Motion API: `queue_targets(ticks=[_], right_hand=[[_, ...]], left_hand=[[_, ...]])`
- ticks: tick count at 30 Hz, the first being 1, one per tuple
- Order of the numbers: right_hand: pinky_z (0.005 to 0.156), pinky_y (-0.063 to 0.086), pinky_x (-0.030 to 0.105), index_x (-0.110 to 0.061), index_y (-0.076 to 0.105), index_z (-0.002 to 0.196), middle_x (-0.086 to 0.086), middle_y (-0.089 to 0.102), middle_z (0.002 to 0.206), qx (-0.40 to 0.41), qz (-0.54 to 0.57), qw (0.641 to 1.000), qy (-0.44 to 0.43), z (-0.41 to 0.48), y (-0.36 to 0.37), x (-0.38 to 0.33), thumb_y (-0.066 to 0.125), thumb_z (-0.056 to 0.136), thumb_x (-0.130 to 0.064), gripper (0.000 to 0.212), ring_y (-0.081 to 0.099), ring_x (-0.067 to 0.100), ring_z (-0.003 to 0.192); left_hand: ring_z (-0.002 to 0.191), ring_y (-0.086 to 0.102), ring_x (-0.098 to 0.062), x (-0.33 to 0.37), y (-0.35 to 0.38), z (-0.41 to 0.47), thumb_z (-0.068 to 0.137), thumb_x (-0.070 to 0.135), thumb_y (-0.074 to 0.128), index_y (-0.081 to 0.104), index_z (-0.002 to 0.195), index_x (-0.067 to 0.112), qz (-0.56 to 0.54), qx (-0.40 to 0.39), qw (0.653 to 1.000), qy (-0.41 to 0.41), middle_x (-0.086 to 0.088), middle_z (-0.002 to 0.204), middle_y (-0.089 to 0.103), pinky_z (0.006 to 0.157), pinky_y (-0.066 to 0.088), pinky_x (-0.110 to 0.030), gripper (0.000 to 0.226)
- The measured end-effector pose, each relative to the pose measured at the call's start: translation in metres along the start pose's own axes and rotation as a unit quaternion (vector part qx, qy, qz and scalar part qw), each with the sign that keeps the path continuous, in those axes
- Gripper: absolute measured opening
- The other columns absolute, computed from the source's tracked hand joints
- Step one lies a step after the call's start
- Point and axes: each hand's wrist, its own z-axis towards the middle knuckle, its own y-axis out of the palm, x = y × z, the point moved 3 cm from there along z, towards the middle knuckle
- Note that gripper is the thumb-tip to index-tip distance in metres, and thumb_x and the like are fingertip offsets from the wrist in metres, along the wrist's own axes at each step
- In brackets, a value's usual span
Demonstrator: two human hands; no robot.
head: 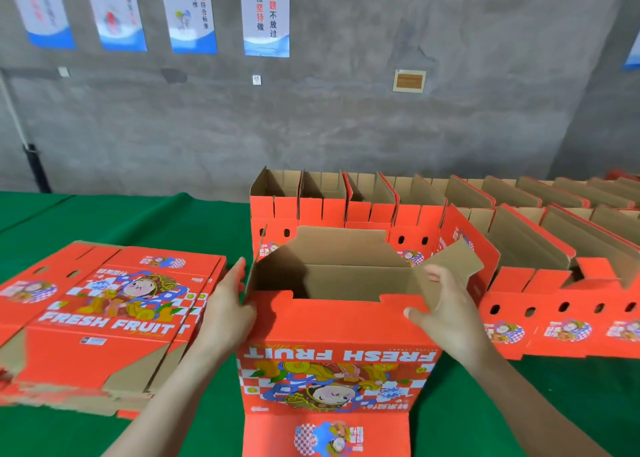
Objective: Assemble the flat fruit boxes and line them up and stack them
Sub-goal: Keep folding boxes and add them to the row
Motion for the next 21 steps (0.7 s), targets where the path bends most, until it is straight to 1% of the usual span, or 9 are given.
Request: queue_targets(ticks=[2,4,7,9,11,14,16,18,21], right_hand=[[0.101,0.034,0.035,-0.022,0.049,0.128,-0.003,0.04,0.139,0.0,-0.123,0.992,-0.032,-0.004,0.003,0.001,0.074,0.077,-0.027,0.057,0.037,0.023,0.128],[0.106,0.029,0.042,-0.028,0.05,0.126,-0.006,0.026,0.149,-0.017,-0.183,0.983,-0.019,-0.006,0.002,0.005,0.071,0.079,-0.039,0.053,0.022,0.027,0.136],[0.113,0.011,0.051,-0.024,0.057,0.121,0.003,0.019,0.156,0.007,-0.232,0.972,-0.031,-0.009,-0.003,0.003,0.077,0.073,-0.039,0.054,0.008,0.034,0.142],[0.111,0.006,0.06,-0.014,0.067,0.106,0.016,0.033,0.15,0.073,-0.265,0.954,-0.119,-0.012,-0.005,-0.005,0.087,0.059,-0.023,0.053,0.014,0.043,0.141],[0.109,0.017,0.061,-0.01,0.07,0.094,0.018,0.048,0.14,0.111,-0.258,0.93,-0.236,-0.016,-0.003,-0.018,0.087,0.053,-0.008,0.045,0.023,0.041,0.138],[0.113,0.02,0.056,-0.009,0.071,0.094,0.015,0.052,0.137,0.107,-0.24,0.915,-0.308,-0.009,0.005,-0.039,0.079,0.063,-0.004,0.033,0.033,0.04,0.136],[0.109,0.033,0.055,-0.006,0.07,0.104,0.015,0.054,0.135,0.048,-0.226,0.92,-0.316,0.004,0.015,-0.049,0.076,0.072,-0.006,0.033,0.043,0.038,0.132],[0.11,0.035,0.043,-0.01,0.056,0.128,0.008,0.043,0.145,-0.046,-0.213,0.929,-0.3,0.015,0.031,-0.05,0.064,0.088,-0.019,0.042,0.036,0.027,0.138],[0.119,0.002,0.044,-0.027,0.014,0.152,-0.003,-0.008,0.16,-0.119,-0.268,0.933,-0.211,0.033,0.047,-0.028,0.045,0.093,-0.053,0.072,-0.011,0.023,0.147]], left_hand=[[0.115,0.058,-0.025,-0.002,0.001,-0.002,0.067,-0.009,0.046,0.052,0.135,0.017,-0.01,-0.021,1.0,0.013,-0.004,0.119,0.064,0.086,0.043,-0.029,0.073],[0.105,0.062,-0.025,-0.002,0.003,-0.004,0.06,-0.005,0.042,0.059,0.128,0.021,0.002,-0.03,0.999,0.033,0.002,0.105,0.068,0.076,0.044,-0.029,0.075],[0.106,0.06,-0.016,-0.002,0.004,-0.002,0.062,-0.019,0.04,0.056,0.133,0.027,0.024,-0.019,0.999,0.039,0.004,0.112,0.067,0.077,0.041,-0.023,0.086],[0.112,0.059,-0.016,-0.001,0.005,0.0,0.064,-0.02,0.04,0.054,0.134,0.027,0.032,-0.01,0.998,0.048,0.001,0.118,0.067,0.081,0.043,-0.022,0.086],[0.114,0.059,-0.018,0.001,0.007,-0.001,0.065,-0.02,0.04,0.054,0.134,0.026,0.034,-0.007,0.998,0.059,-0.001,0.119,0.066,0.084,0.044,-0.024,0.085],[0.112,0.059,-0.016,0.003,0.007,-0.002,0.069,-0.019,0.044,0.055,0.133,0.027,0.025,-0.006,0.998,0.065,0.0,0.119,0.066,0.082,0.042,-0.023,0.079],[0.111,0.057,-0.014,0.004,0.008,-0.002,0.07,-0.018,0.045,0.055,0.134,0.027,0.03,-0.006,0.996,0.078,0.0,0.119,0.065,0.081,0.04,-0.023,0.078],[0.117,0.055,-0.02,0.003,0.008,-0.001,0.067,-0.02,0.041,0.052,0.136,0.025,0.042,-0.019,0.994,0.095,-0.004,0.123,0.064,0.087,0.042,-0.027,0.083],[0.126,0.049,-0.025,0.001,0.008,0.003,0.064,-0.022,0.037,0.043,0.143,0.023,0.051,-0.039,0.993,0.099,-0.01,0.13,0.058,0.098,0.036,-0.023,0.091]])
